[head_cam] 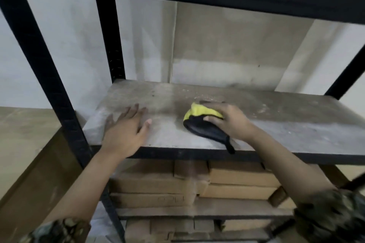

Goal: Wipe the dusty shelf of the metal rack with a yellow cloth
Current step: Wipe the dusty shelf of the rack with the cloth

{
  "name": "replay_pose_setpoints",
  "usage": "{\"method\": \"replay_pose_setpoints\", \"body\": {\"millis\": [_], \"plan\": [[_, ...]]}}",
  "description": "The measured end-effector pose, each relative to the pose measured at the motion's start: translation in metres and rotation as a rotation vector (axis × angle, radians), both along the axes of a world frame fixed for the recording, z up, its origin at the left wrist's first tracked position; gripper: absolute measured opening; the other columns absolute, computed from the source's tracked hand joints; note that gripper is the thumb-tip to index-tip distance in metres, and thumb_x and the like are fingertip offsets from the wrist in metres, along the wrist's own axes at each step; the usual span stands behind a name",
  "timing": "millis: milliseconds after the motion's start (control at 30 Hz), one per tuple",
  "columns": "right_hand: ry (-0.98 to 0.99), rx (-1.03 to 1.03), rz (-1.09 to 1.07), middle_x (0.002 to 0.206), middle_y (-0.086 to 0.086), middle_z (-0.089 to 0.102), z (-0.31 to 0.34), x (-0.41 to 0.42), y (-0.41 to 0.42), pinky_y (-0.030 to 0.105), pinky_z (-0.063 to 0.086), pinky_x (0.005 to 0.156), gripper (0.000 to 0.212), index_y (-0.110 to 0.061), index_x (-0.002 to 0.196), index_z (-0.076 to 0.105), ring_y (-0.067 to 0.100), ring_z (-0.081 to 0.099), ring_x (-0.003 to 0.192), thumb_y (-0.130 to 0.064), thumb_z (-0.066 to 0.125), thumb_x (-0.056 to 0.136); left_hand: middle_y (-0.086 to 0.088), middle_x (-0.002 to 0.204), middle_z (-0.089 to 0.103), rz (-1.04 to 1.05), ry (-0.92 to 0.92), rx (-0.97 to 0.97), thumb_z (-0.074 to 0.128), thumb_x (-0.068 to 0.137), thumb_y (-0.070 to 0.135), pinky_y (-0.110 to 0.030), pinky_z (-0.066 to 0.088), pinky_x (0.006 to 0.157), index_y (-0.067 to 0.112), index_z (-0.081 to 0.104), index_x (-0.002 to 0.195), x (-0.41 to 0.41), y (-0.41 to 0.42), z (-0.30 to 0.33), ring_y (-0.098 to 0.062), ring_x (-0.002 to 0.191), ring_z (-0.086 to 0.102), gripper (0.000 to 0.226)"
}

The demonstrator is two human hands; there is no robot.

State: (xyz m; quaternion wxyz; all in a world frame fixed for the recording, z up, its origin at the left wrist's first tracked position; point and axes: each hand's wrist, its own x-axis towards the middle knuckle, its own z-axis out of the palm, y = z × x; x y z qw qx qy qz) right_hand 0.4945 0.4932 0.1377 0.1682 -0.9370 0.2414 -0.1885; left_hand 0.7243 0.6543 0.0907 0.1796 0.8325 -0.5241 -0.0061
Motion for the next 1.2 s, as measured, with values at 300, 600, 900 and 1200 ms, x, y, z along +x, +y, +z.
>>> {"method": "replay_pose_setpoints", "body": {"millis": [300, 600, 900, 1200], "plan": [[0.291, -0.19, -0.057, 0.144, -0.007, 0.04, -0.028, -0.004, 0.033, 0.035, 0.03, 0.087, 0.05, -0.04, 0.137, 0.038, 0.018, 0.035, 0.113, -0.055, 0.042, 0.09, 0.009, 0.156, 0.016, -0.125, 0.0, 0.007, 0.021, 0.097, 0.042, -0.049, 0.004, 0.114, 0.033, 0.022, 0.146, -0.027, -0.024, -0.008, -0.009, 0.144, 0.005, 0.049], [0.038, -0.105, -0.237, 0.142, 0.007, 0.046, -0.001, -0.014, 0.024, 0.038, 0.036, 0.101, 0.053, -0.032, 0.14, 0.036, 0.032, 0.042, 0.126, -0.038, 0.054, 0.091, 0.009, 0.157, 0.009, -0.131, -0.006, -0.045, 0.016, 0.096, 0.044, -0.051, 0.002, 0.114, 0.032, 0.025, 0.144, -0.04, -0.034, -0.001, -0.01, 0.145, 0.002, 0.05], [0.344, -0.187, -0.189, 0.151, 0.0, 0.027, -0.029, -0.021, 0.026, 0.047, 0.033, 0.096, 0.044, -0.051, 0.138, 0.026, 0.032, 0.032, 0.12, -0.045, 0.037, 0.096, 0.011, 0.156, 0.016, -0.154, 0.012, 0.002, 0.011, 0.094, 0.048, -0.049, 0.0, 0.114, 0.033, 0.028, 0.143, -0.058, -0.056, -0.009, -0.007, 0.144, 0.003, 0.054], [0.171, -0.034, -0.524, 0.116, 0.014, 0.061, -0.019, -0.044, -0.072, 0.036, 0.052, 0.072, 0.035, -0.021, 0.127, 0.054, 0.033, 0.063, 0.097, -0.032, 0.043, 0.096, 0.015, 0.156, 0.01, -0.13, 0.004, 0.011, -0.001, 0.071, 0.057, -0.042, 0.003, 0.117, 0.038, 0.019, 0.145, -0.061, -0.058, -0.008, -0.003, 0.143, -0.001, 0.079]]}}
